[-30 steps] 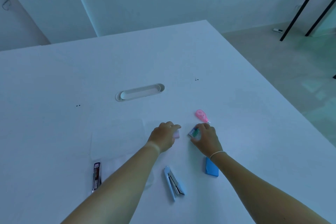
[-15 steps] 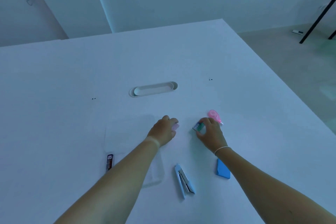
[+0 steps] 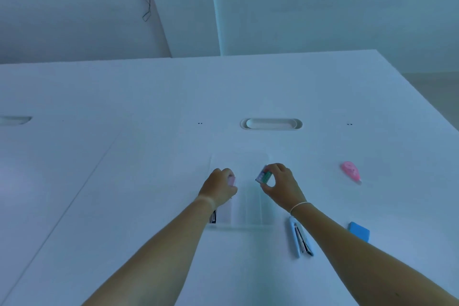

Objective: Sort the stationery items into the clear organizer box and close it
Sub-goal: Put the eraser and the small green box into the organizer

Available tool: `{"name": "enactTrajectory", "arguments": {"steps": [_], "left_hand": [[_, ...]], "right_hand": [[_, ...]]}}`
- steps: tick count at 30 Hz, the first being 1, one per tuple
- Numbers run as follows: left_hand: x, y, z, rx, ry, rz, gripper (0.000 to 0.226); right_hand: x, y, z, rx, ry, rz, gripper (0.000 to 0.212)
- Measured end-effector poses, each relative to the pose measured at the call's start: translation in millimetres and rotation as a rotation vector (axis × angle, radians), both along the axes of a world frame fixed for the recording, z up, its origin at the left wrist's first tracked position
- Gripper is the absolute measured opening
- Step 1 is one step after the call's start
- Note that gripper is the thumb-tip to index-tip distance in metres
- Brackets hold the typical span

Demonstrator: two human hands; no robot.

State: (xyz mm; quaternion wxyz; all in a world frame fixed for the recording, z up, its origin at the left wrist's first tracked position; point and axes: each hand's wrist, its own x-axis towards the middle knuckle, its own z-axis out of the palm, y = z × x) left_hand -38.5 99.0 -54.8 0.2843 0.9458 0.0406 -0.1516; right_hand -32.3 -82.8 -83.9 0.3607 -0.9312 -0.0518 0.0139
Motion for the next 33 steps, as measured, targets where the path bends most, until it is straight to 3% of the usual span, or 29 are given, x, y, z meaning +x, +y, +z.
{"name": "enactTrajectory", "arguments": {"steps": [7, 21, 27, 33], "left_hand": [[-20.9, 13.7, -13.1, -0.016, 0.033, 0.045, 0.022], [-25.7, 12.6, -21.2, 0.175, 0.05, -0.024, 0.034], [-26.4, 27.9, -19.9, 0.217, 0.018, -0.149, 0.045], [-26.7, 26.5, -19.3, 0.257, 0.061, -0.198, 0.039]], "right_hand": [[-8.1, 33.2, 1.3, -0.019, -0.029, 0.075, 0.031], [-6.0, 47.6, 3.1, -0.045, -0.027, 0.108, 0.031], [-6.2, 53.3, -1.5, -0.053, 0.0, 0.131, 0.03], [-3.6, 55.5, -2.7, -0.054, 0.012, 0.137, 0.03]]}}
